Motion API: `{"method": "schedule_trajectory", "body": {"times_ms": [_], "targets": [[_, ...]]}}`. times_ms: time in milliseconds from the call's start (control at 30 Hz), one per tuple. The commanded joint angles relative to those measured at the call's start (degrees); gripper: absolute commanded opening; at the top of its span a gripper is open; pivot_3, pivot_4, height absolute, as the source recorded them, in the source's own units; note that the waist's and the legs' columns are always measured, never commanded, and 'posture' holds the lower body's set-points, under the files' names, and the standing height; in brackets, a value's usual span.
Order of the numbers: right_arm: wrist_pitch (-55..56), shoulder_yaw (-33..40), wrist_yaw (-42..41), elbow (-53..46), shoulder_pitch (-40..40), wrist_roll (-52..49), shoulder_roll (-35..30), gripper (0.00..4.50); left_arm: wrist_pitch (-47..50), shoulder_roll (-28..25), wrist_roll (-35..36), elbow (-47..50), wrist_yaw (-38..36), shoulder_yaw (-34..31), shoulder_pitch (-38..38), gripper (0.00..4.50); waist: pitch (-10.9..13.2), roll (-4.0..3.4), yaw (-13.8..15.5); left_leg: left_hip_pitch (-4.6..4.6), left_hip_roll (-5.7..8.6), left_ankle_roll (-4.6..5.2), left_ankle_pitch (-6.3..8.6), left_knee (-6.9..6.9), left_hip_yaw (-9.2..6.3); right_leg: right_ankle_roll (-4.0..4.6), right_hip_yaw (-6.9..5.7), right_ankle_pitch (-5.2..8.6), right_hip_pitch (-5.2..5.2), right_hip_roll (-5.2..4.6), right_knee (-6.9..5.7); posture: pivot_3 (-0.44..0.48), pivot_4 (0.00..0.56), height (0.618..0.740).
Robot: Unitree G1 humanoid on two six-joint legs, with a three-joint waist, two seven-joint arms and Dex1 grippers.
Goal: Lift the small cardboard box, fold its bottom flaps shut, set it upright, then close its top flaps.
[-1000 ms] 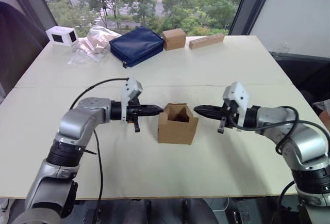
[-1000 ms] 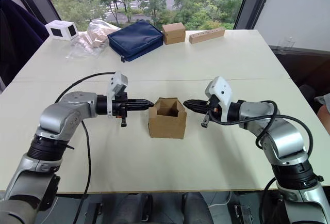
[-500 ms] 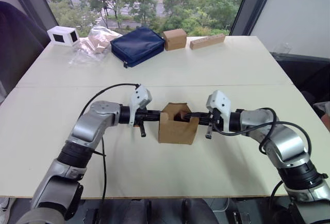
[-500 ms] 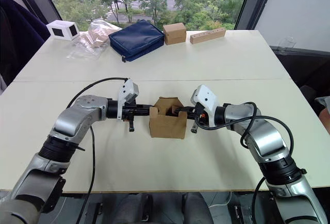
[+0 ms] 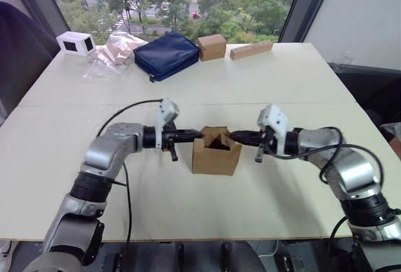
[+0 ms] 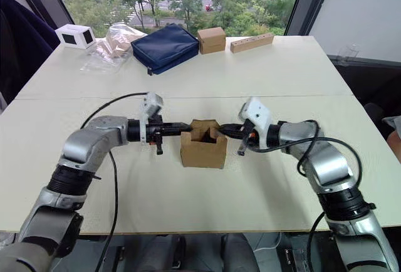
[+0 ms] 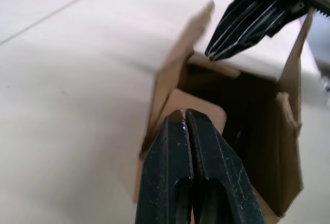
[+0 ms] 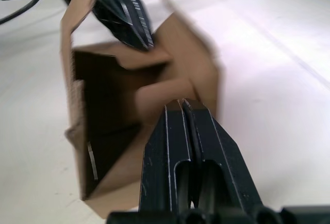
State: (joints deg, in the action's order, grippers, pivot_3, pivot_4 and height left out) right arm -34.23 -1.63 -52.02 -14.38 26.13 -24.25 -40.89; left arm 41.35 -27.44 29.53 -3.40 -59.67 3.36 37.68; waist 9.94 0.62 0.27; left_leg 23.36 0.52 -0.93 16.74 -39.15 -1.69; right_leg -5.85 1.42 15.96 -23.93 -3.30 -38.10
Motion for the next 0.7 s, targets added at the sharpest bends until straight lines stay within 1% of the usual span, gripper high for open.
{"method": "schedule_trajectory", "body": {"times_ms": [33, 100, 167, 233, 333, 433, 567, 700], "targets": [[-1.99, 6.53, 0.76, -4.48, 2.12, -4.24, -1.73, 0.0, -0.58, -0.78, 2.07, -4.24, 0.73, -5.18, 5.26, 0.05, 0.0, 0.0, -0.01, 0.0, 0.0, 0.0, 0.0, 0.0, 0.0, 0.0, 0.0, 0.0, 0.01, 0.0, 0.01, 0.0, 0.15, 0.74], [-3.51, 8.61, 1.22, -6.89, 2.29, -5.55, -2.99, 0.0, -4.19, -0.98, -1.17, -9.4, 1.03, -4.24, 7.58, 0.05, 0.0, 0.0, 0.13, -0.01, 0.01, 0.0, 0.0, 0.0, 0.0, 0.0, -0.01, 0.0, 0.02, 0.0, 0.01, 0.0, 0.15, 0.74], [-6.86, 9.28, 1.61, -11.37, 1.71, -8.68, -3.74, 0.0, -9.17, -0.91, -5.24, -15.45, 0.0, -1.71, 9.32, 0.05, 0.0, 0.0, 0.17, -0.01, 0.03, 0.0, 0.0, 0.01, 0.01, 0.0, -0.01, 0.0, 0.02, -0.01, 0.01, 0.0, 0.15, 0.74], [-10.27, 7.82, 1.77, -17.24, 0.35, -12.0, -4.11, 0.0, -13.85, -0.14, -8.61, -21.79, -1.78, 0.64, 11.0, 0.05, 0.0, 0.0, 0.16, -0.01, 0.04, 0.01, 0.01, 0.02, 0.01, 0.0, -0.02, 0.0, 0.02, 0.0, 0.03, 0.0, 0.15, 0.74], [-13.8, 5.04, 3.63, -24.64, -1.55, -14.96, -3.68, 0.0, -19.19, 2.0, -11.6, -30.69, -4.62, 2.68, 13.46, 0.05, 0.0, 0.0, 0.14, 0.0, 0.03, 0.01, 0.01, 0.03, 0.0, 0.0, -0.02, 0.0, 0.01, 0.02, 0.02, 0.0, 0.15, 0.74], [-14.74, 1.85, 4.73, -29.32, -3.91, -13.81, -5.27, 0.0, -22.74, 4.23, -13.41, -37.99, -7.8, 3.77, 15.64, 0.05, 0.01, 0.03, 0.28, 0.02, 0.04, 0.02, 0.01, 0.0, 0.01, 0.0, -0.02, 0.0, 0.01, 0.02, 0.02, 0.0, 0.15, 0.74], [-13.87, -1.14, 5.76, -30.59, -5.52, -11.38, -6.8, 0.0, -25.18, 6.03, -14.76, -43.6, -10.75, 3.76, 17.54, 0.05, 0.02, 0.05, 0.23, 0.03, 0.08, 0.03, 0.02, -0.01, 0.02, 0.0, -0.03, 0.0, 0.01, 0.01, 0.04, 0.0, 0.15, 0.74], [-10.68, -6.09, 7.65, -26.63, -4.56, -4.14, -6.91, 0.0, -25.16, 7.22, -14.81, -43.38, -13.54, 3.7, 16.67, 0.05, 0.02, 0.05, -0.08, 0.03, 0.07, 0.04, 0.02, 0.0, 0.01, -0.01, -0.03, 0.0, -0.01, 0.04, 0.03, 0.0, 0.15, 0.74]]}}
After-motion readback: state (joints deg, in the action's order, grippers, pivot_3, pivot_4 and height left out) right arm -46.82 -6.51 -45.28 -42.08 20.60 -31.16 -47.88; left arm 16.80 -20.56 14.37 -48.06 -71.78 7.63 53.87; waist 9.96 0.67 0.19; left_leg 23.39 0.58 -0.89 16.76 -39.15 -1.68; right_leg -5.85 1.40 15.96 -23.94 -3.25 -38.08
